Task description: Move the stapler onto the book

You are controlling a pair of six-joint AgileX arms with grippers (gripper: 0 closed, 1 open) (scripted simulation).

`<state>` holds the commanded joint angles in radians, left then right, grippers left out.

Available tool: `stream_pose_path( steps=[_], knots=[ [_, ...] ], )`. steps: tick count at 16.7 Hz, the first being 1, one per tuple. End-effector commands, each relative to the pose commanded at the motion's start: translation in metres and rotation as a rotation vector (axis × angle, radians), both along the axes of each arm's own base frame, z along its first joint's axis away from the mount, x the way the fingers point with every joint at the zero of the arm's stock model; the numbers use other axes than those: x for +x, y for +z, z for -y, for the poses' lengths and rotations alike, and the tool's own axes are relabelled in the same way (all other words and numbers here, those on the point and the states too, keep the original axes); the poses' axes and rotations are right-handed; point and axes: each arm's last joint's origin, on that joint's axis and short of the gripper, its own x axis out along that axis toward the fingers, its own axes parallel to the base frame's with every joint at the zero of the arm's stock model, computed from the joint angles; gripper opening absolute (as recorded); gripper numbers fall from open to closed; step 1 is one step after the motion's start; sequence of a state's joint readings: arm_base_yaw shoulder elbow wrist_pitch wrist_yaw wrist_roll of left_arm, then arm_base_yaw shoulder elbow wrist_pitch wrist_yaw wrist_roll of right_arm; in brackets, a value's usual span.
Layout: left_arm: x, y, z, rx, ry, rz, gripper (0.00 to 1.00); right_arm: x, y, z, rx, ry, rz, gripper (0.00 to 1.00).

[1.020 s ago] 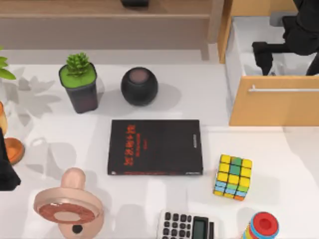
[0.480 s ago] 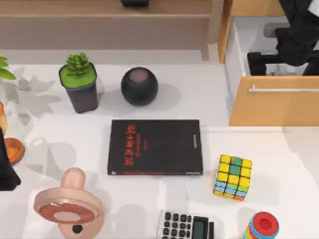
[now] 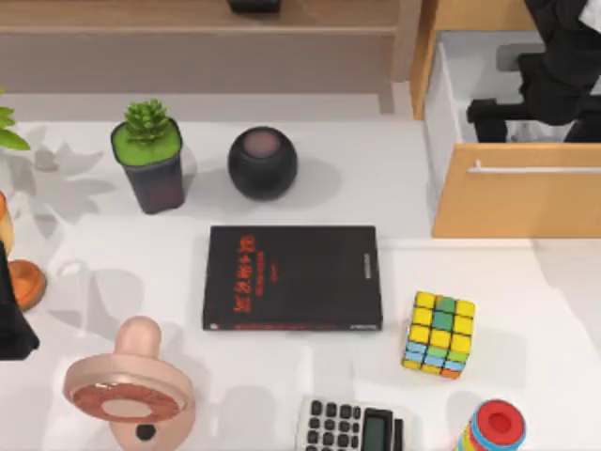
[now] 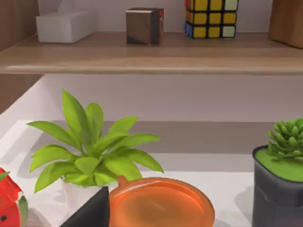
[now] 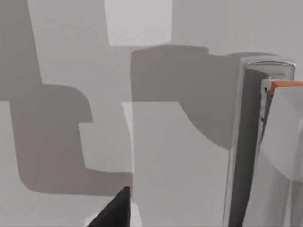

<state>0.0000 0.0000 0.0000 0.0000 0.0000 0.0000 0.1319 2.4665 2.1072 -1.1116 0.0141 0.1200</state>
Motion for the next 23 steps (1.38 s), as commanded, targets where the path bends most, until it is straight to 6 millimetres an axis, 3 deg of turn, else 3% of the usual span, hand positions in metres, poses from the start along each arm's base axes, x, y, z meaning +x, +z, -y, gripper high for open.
stream_pose_path(
  steps=[9, 19, 23],
  knots=[
    [0.000, 0.000, 0.000, 0.000, 0.000, 0.000, 1.00, 0.000, 0.000, 0.000, 0.000, 0.000, 0.000, 0.02],
    [0.000, 0.000, 0.000, 0.000, 0.000, 0.000, 1.00, 0.000, 0.000, 0.000, 0.000, -0.002, 0.001, 0.00],
    [0.000, 0.000, 0.000, 0.000, 0.000, 0.000, 1.00, -0.009, 0.028, -0.004, -0.036, -0.015, 0.015, 0.00]
  ],
)
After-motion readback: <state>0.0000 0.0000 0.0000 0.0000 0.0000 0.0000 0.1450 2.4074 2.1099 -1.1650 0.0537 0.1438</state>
